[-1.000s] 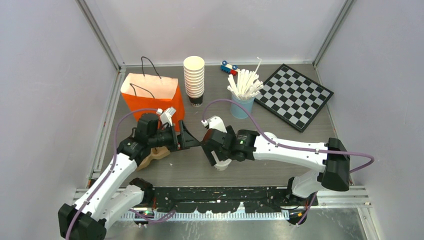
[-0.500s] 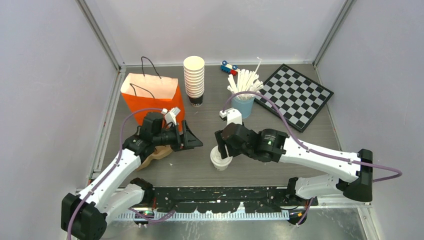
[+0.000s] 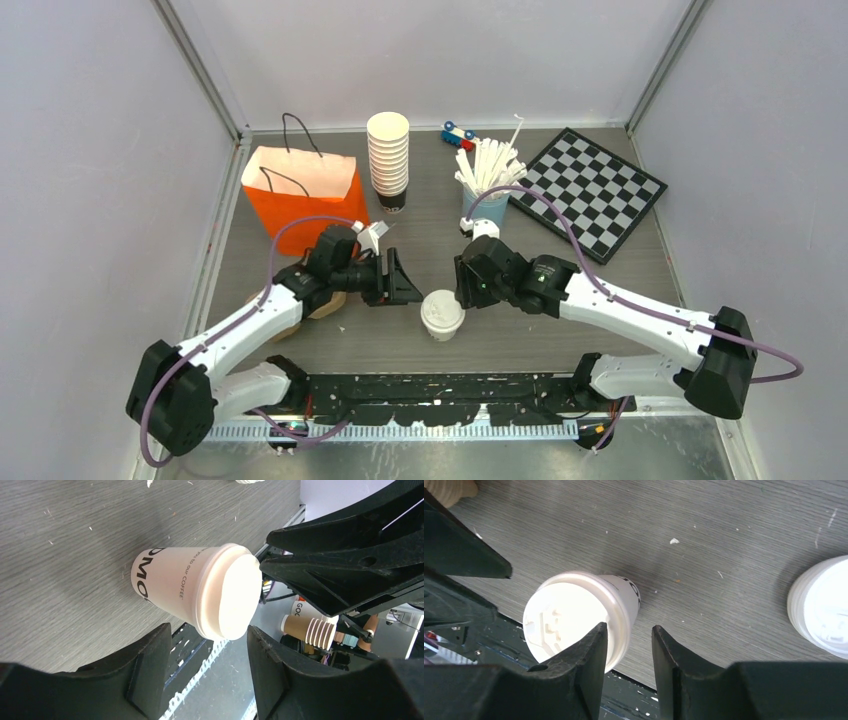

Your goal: Pack the takeout coffee

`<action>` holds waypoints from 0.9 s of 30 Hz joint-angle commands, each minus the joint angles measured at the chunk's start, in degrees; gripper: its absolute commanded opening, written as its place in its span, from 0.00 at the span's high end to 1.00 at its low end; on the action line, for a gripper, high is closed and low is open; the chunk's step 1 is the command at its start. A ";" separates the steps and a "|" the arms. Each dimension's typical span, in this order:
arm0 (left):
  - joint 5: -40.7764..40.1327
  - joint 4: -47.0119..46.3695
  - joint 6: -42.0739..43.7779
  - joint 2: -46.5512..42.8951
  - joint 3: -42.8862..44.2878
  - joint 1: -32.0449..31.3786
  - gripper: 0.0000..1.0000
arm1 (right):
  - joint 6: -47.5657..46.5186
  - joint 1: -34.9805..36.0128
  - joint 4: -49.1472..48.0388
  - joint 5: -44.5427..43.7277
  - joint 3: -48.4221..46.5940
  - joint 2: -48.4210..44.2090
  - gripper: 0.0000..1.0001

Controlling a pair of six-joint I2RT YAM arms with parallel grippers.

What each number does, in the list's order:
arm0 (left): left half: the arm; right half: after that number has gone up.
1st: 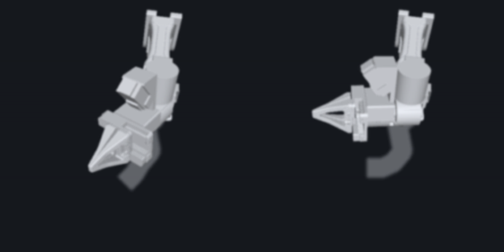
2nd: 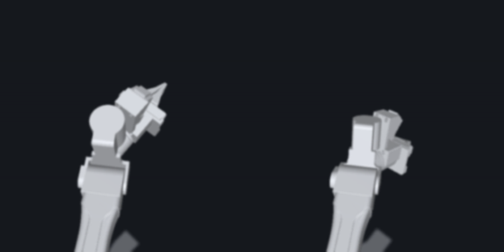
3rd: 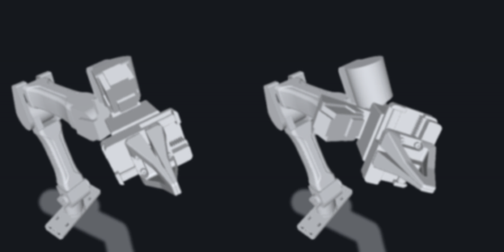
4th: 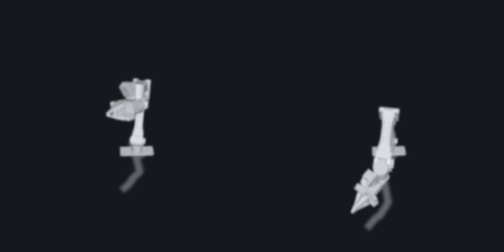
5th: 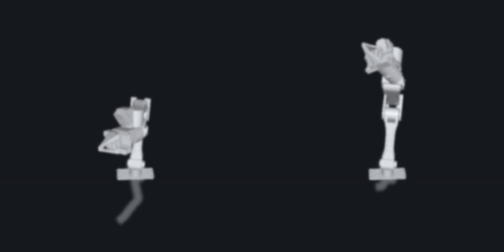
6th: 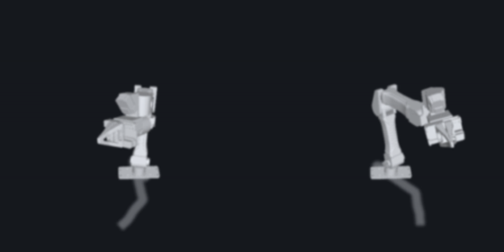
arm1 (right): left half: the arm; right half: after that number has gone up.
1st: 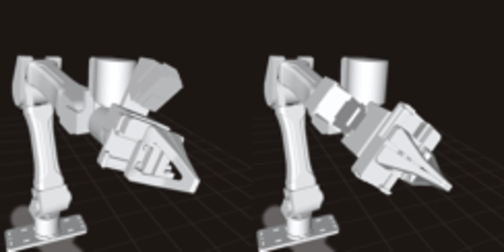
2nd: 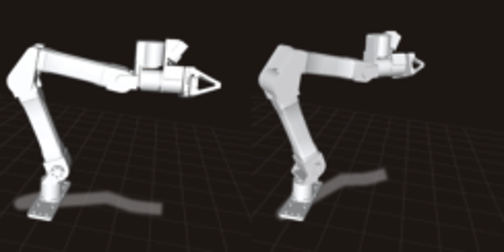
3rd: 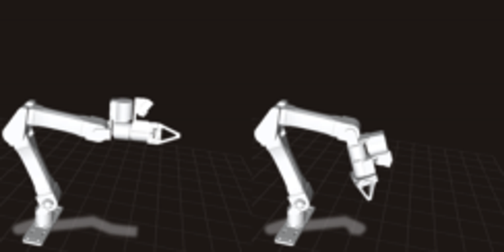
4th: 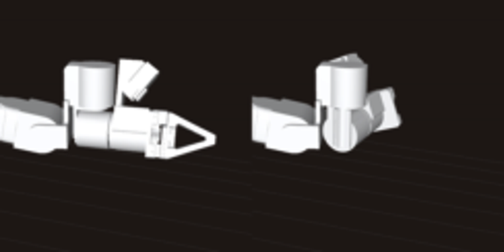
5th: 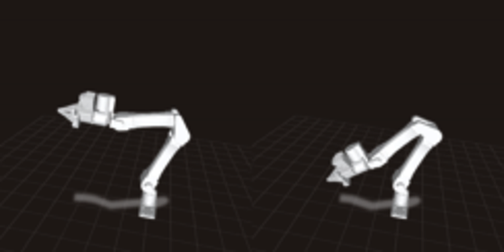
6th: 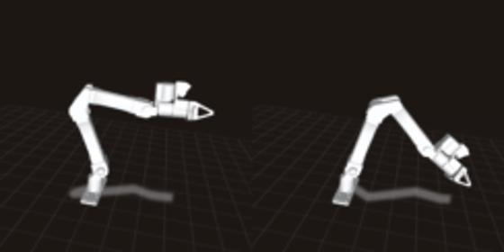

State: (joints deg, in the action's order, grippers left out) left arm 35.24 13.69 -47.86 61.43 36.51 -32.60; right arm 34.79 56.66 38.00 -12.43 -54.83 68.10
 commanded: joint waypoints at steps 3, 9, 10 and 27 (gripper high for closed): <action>-1.45 -6.38 -0.01 3.12 0.20 -1.24 0.46 | -0.29 -1.61 -7.32 4.45 2.20 -2.66 0.60; -2.48 -6.73 1.19 5.79 0.23 -2.35 0.54 | -0.27 -1.93 -8.87 4.74 3.95 -2.36 0.66; -2.74 -6.70 1.45 6.18 0.15 -2.44 0.55 | -0.25 -1.98 -9.10 4.59 4.47 -2.42 0.67; -9.54 -4.06 3.88 8.45 -3.30 -5.74 0.67 | 4.74 -2.62 -14.23 3.60 19.09 -9.92 0.72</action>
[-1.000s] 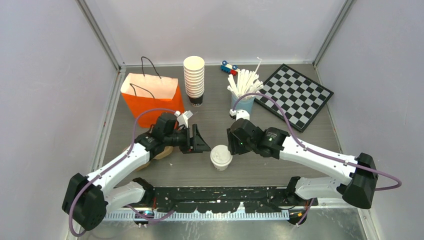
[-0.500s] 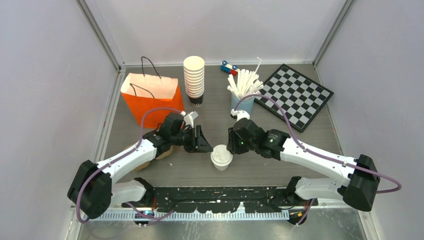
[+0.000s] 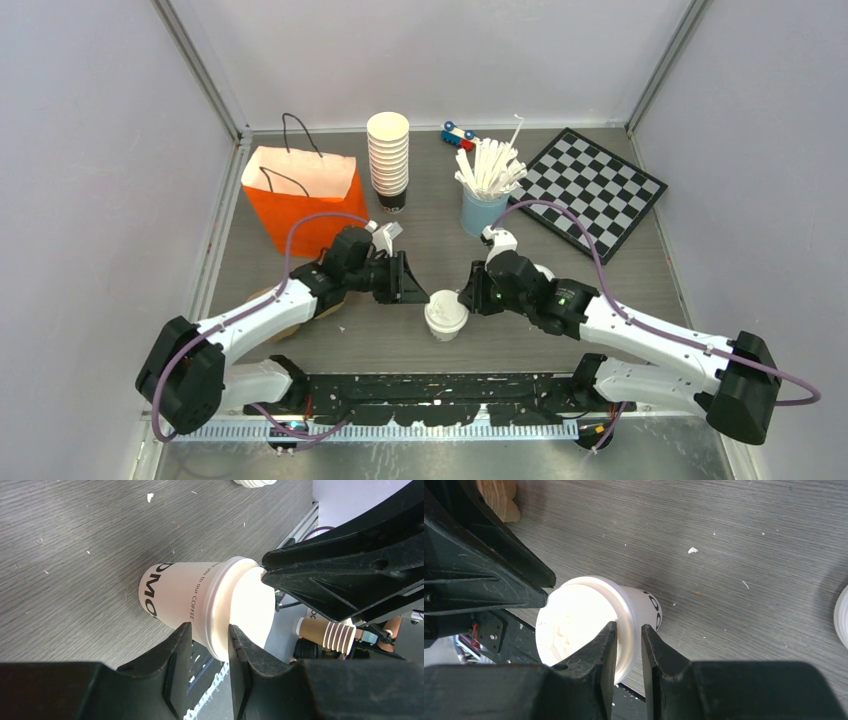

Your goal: Pack the takeout coffee

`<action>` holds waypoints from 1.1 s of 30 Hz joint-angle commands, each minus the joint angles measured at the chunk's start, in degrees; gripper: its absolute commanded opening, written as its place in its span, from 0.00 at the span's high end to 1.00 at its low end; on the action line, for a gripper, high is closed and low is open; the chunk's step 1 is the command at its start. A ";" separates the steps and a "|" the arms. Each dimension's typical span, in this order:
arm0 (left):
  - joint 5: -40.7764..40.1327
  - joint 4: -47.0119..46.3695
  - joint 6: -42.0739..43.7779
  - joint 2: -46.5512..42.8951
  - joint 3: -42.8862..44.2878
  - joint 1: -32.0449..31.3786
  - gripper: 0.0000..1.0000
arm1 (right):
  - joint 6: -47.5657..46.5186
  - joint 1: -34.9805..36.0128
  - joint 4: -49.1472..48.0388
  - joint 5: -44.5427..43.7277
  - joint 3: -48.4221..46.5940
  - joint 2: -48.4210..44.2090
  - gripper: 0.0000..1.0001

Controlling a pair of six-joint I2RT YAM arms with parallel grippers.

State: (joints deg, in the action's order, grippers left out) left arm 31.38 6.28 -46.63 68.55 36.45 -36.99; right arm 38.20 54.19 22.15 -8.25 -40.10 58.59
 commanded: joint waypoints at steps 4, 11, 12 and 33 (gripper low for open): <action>-5.95 2.45 1.32 0.76 -5.10 -1.68 0.67 | 1.89 -0.22 0.86 -0.43 6.00 -1.40 0.71; -3.29 1.29 -2.58 -4.41 -3.53 -1.70 0.56 | -0.36 -0.37 2.53 -2.19 0.69 -2.30 0.65; -3.23 1.35 -2.78 -4.91 -3.08 -1.68 0.53 | -0.58 -0.63 2.96 -2.28 -0.47 -2.26 0.63; -0.61 0.41 0.03 -1.07 3.06 -1.75 0.37 | 7.69 -1.81 7.41 9.72 -1.25 -11.86 0.48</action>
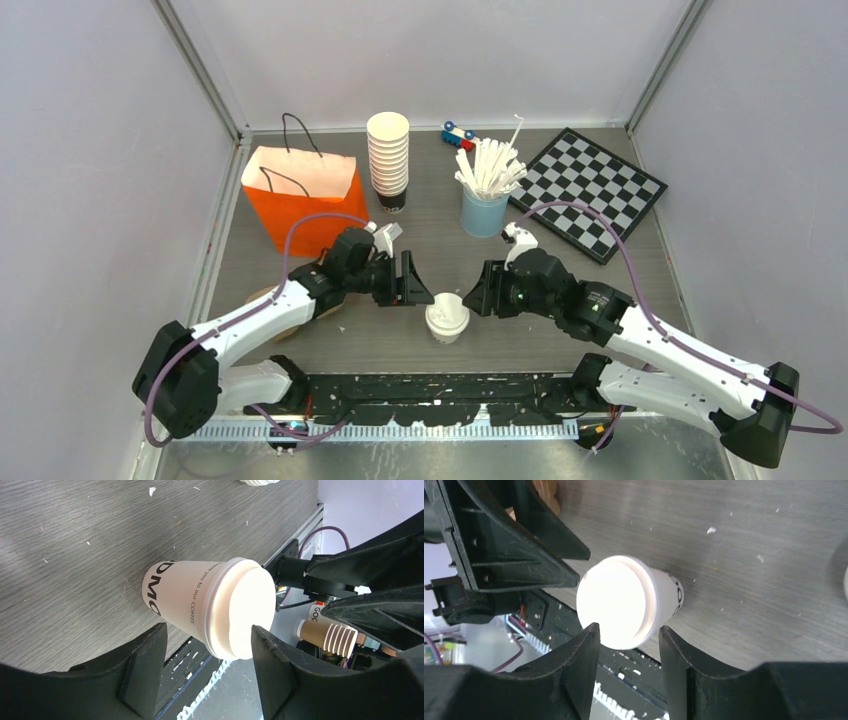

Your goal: Pack the takeout coffee

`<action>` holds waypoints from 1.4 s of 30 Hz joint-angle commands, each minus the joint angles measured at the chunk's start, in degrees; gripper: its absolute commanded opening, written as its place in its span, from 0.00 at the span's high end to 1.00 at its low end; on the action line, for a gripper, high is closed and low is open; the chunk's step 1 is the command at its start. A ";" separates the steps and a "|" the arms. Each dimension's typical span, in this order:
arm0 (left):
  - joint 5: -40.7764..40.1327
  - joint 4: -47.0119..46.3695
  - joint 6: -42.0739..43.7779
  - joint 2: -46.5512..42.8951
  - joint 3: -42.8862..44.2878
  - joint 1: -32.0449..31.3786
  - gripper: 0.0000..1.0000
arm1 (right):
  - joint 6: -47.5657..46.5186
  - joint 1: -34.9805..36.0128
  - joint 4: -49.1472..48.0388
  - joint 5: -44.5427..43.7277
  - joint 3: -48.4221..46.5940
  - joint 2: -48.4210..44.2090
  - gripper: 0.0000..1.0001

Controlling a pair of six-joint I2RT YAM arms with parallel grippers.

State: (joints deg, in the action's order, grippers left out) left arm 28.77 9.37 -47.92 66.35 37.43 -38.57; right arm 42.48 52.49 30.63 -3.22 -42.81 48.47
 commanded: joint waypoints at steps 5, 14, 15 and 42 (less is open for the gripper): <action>2.31 -3.22 1.69 2.84 1.47 -0.11 0.42 | 4.79 -0.11 -1.61 6.59 2.74 -0.68 0.47; 1.55 -3.30 1.76 2.78 0.49 -0.24 0.46 | 6.78 -0.11 -8.75 10.15 6.79 1.79 0.47; 1.43 -3.30 1.71 2.74 0.33 -0.20 0.46 | 6.94 -0.16 -10.03 10.57 7.38 2.22 0.48; -3.25 -0.52 3.18 3.73 -3.19 -0.19 0.52 | 12.92 -0.15 -17.94 6.31 27.11 0.44 0.58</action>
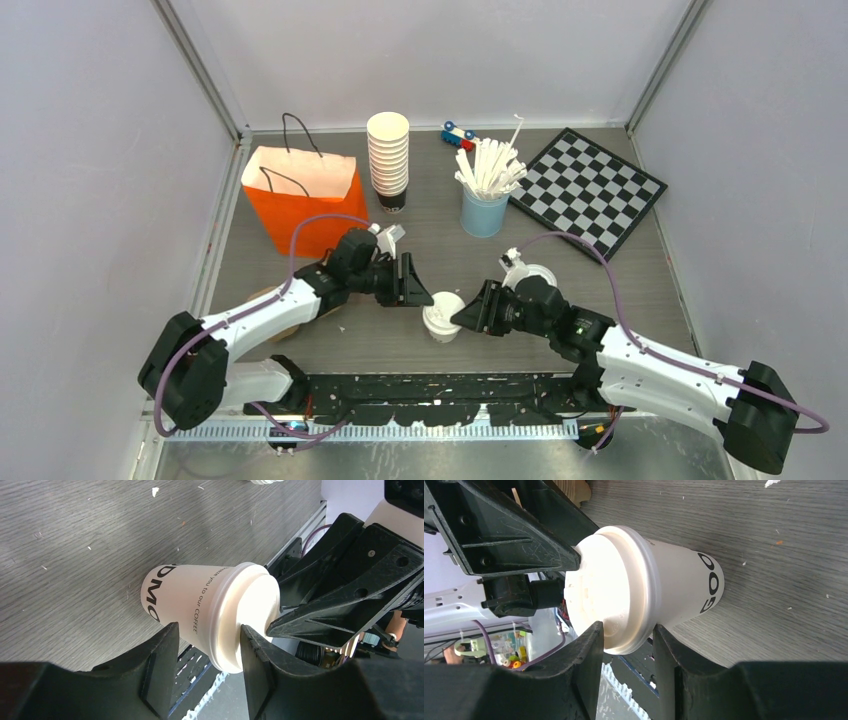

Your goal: Pack the takeout coffee

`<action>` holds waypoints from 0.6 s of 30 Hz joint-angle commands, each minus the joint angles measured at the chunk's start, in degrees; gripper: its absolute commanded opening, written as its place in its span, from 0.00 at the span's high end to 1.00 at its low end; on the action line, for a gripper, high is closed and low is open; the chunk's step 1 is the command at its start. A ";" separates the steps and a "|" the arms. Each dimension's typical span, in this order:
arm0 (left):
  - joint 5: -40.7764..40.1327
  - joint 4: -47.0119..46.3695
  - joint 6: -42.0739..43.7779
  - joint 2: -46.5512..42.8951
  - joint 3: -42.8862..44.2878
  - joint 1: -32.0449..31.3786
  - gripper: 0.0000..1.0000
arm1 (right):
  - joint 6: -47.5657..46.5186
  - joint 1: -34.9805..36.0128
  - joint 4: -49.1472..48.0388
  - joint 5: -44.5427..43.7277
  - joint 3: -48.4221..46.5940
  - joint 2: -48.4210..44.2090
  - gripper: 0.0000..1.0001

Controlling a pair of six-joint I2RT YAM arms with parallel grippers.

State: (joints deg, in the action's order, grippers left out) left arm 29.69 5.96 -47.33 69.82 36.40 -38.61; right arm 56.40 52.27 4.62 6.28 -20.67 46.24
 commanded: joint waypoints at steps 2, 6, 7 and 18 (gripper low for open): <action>-4.45 3.05 2.59 0.01 -2.57 -0.15 0.52 | -0.48 0.11 8.50 -3.95 5.84 2.36 0.58; -5.05 3.04 2.22 -0.55 -3.57 -0.17 0.52 | 0.72 0.11 9.56 -5.07 7.14 1.30 0.59; -5.37 3.01 2.05 -0.73 -3.84 -0.23 0.52 | 1.20 0.11 9.76 -5.37 7.42 1.09 0.59; -8.45 2.04 0.10 -3.53 -7.23 -3.83 0.54 | 4.41 1.26 11.49 -10.87 7.04 4.12 0.62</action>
State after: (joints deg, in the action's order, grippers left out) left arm 26.41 2.52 -48.62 66.08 32.58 -39.79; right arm 62.76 52.69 0.80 3.44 -17.67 45.54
